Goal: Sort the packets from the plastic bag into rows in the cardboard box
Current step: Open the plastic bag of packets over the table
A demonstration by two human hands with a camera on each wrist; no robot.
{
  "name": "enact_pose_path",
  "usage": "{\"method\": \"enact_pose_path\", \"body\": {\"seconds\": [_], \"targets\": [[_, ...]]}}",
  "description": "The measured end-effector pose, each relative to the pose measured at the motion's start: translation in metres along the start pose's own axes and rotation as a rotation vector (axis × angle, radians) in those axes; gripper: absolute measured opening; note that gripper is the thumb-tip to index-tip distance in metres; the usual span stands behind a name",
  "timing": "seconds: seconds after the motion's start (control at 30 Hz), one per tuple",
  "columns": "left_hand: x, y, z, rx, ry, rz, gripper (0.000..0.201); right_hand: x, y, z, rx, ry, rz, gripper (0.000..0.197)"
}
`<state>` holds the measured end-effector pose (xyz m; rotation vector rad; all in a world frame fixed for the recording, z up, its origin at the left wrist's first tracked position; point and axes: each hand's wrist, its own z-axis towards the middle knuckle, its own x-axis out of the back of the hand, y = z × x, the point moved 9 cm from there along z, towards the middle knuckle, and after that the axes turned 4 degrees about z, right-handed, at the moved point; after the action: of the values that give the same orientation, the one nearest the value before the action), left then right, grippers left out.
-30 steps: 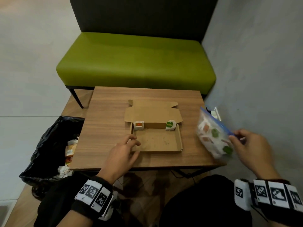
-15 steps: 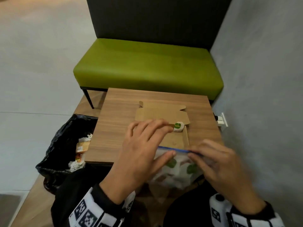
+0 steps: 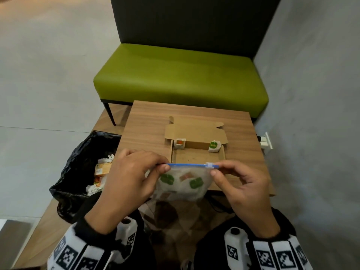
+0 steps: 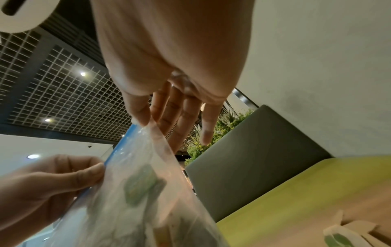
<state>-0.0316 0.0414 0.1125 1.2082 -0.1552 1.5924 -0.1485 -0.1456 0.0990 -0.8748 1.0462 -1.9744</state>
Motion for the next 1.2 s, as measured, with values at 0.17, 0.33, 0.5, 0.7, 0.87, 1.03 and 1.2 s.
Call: {"method": "enact_pose_path", "body": {"seconds": [0.17, 0.33, 0.5, 0.7, 0.87, 1.03, 1.2], "targets": [[-0.006, 0.004, 0.005, -0.004, -0.010, 0.008, 0.023, 0.001, 0.000, 0.002, 0.029, 0.062, -0.009, 0.017], [-0.009, 0.012, 0.007, -0.041, -0.025, 0.021, 0.019, 0.004, 0.004, -0.005, 0.033, 0.079, -0.017, 0.017], [-0.034, 0.040, 0.007, -0.139, -0.147, 0.028, 0.030, -0.010, 0.019, -0.020, 0.006, 0.046, 0.041, 0.006], [-0.060, 0.064, 0.002, -0.234, -0.221, 0.011, 0.026, -0.019, 0.034, -0.031, -0.046, 0.039, 0.081, 0.008], [-0.069, 0.064, -0.007, -0.263, -0.244, 0.024, 0.021, -0.018, 0.039, -0.042, -0.077, 0.024, 0.084, 0.008], [-0.077, 0.062, -0.013, -0.266, -0.315, 0.115, 0.019, -0.006, 0.047, -0.048, -0.117, 0.024, 0.027, 0.012], [-0.046, 0.020, -0.018, -0.132, -0.311, 0.148, 0.021, 0.059, 0.057, -0.044, -0.214, 0.256, 0.109, 0.052]]}}
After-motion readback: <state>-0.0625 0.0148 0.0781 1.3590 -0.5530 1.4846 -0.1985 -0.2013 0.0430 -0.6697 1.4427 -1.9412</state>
